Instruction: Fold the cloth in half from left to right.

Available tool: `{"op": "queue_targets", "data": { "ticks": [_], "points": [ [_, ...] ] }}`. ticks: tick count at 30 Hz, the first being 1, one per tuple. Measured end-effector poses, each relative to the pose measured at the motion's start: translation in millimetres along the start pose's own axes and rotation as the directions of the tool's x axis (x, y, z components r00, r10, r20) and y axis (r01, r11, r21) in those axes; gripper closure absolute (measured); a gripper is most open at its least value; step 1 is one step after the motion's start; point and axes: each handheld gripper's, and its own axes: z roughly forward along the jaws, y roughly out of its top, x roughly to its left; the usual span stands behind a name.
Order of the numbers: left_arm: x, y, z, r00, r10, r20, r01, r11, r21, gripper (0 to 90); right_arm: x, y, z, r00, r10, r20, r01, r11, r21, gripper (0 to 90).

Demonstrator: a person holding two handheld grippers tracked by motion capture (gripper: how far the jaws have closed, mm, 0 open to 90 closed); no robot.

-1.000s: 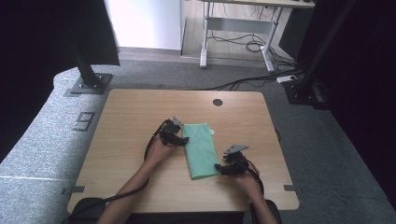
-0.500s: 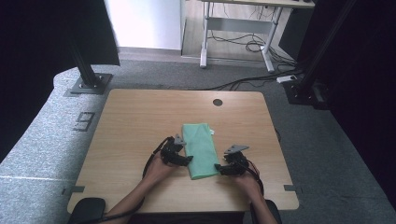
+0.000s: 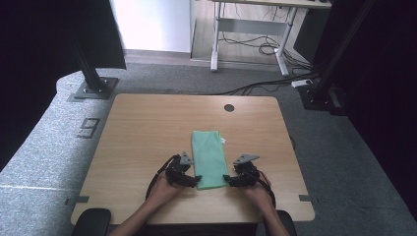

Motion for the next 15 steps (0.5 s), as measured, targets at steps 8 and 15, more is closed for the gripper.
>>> {"op": "queue_targets", "data": {
  "ticks": [8,15],
  "points": [
    [25.2,-9.9,-9.4,0.9987,-0.038,-0.034,0.038,0.9993,0.0,19.5,14.9,14.9,16.7,0.9998,-0.018,0.005,0.018,0.9998,-0.013,27.1],
    [48.6,-15.9,-12.3,0.9964,-0.065,-0.055,0.064,0.9978,-0.018,14.6,17.8,29.6,33.9,0.9999,-0.009,0.006,0.009,0.9995,-0.029,22.3]
  ]
}}
